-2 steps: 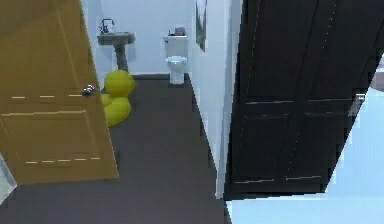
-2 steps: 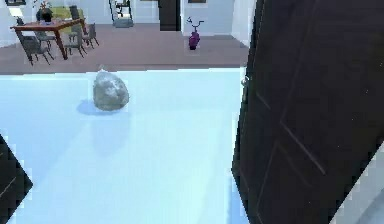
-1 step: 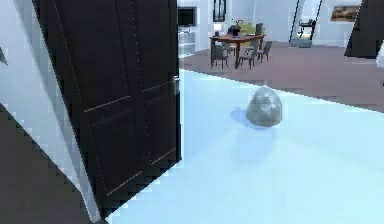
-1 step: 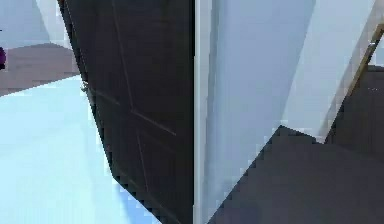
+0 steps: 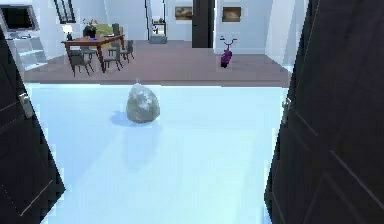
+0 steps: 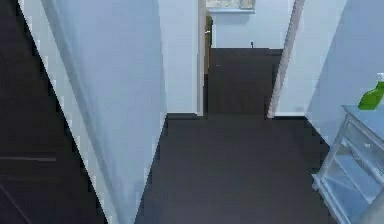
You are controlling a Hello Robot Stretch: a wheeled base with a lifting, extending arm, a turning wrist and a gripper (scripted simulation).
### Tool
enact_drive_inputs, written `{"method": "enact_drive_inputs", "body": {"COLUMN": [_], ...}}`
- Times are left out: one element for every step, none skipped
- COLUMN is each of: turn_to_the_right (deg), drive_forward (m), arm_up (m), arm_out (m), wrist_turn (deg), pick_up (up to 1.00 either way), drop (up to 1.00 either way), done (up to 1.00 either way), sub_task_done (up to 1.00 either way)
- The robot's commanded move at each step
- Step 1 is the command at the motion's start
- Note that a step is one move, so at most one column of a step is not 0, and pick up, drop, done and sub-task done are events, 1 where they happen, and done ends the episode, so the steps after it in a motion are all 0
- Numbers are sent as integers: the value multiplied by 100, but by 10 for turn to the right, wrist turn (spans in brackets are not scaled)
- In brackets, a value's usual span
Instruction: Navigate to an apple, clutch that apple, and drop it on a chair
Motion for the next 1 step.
{"method": "enact_drive_inputs", "body": {"turn_to_the_right": [0], "drive_forward": [100], "arm_up": [0], "arm_out": [0], "wrist_turn": [0], "pick_up": [0], "drop": [0], "done": [0], "sub_task_done": [0]}}
